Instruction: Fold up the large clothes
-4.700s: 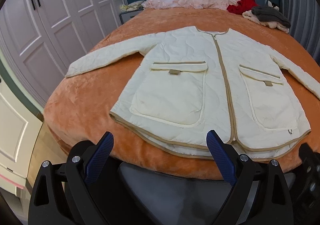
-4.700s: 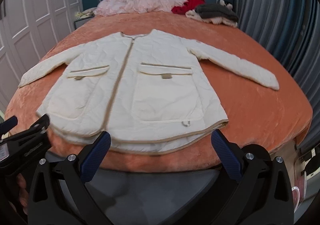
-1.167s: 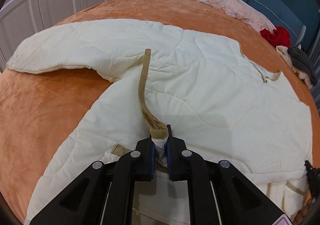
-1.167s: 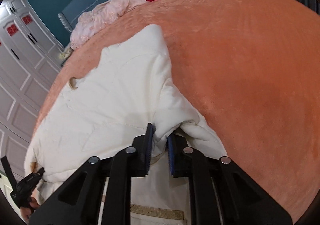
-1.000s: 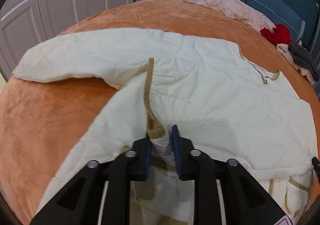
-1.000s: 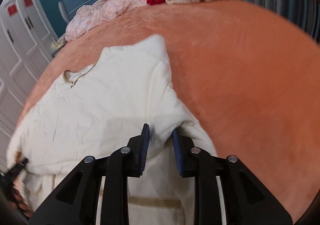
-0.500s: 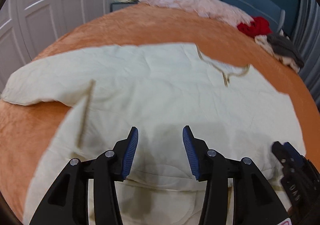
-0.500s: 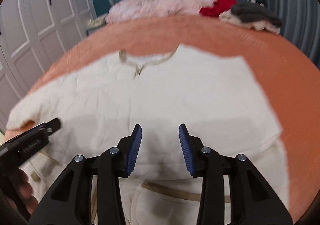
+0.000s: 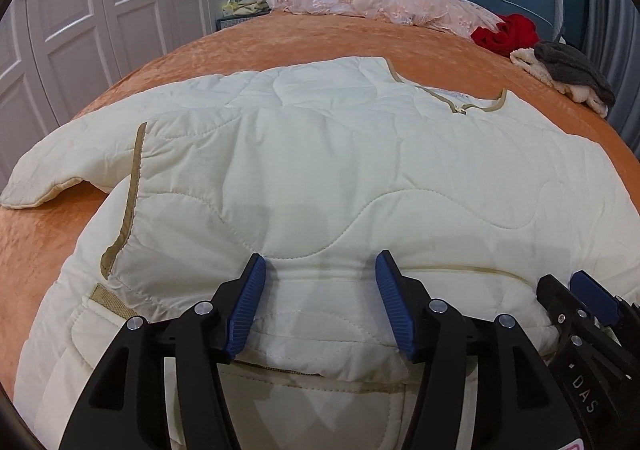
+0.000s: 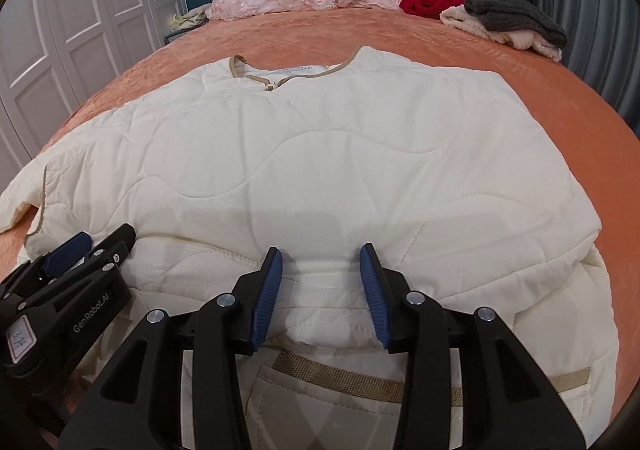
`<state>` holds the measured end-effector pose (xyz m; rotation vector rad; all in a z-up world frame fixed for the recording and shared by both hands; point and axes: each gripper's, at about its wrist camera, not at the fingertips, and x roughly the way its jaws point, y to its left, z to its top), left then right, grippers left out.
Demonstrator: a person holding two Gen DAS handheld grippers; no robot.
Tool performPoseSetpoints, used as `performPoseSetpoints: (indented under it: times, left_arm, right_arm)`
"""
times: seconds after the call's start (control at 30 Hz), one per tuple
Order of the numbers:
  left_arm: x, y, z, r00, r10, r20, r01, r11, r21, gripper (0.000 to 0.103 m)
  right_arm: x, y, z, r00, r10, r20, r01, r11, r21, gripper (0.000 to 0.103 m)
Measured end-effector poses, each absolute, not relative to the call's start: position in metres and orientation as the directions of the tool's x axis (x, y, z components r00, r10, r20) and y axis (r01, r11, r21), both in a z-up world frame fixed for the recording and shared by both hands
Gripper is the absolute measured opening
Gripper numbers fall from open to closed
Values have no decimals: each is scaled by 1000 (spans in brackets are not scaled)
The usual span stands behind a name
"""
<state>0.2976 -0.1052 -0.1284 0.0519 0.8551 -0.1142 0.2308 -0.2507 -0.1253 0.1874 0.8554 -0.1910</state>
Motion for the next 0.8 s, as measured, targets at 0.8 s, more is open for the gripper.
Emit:
performPoseSetpoints:
  times: [0.8]
  left_arm:
    - [349, 352, -84, 577, 77, -813, -582, 737, -343, 77]
  right_arm:
    - [117, -177, -62, 636, -31, -771, 228, 962, 150, 61]
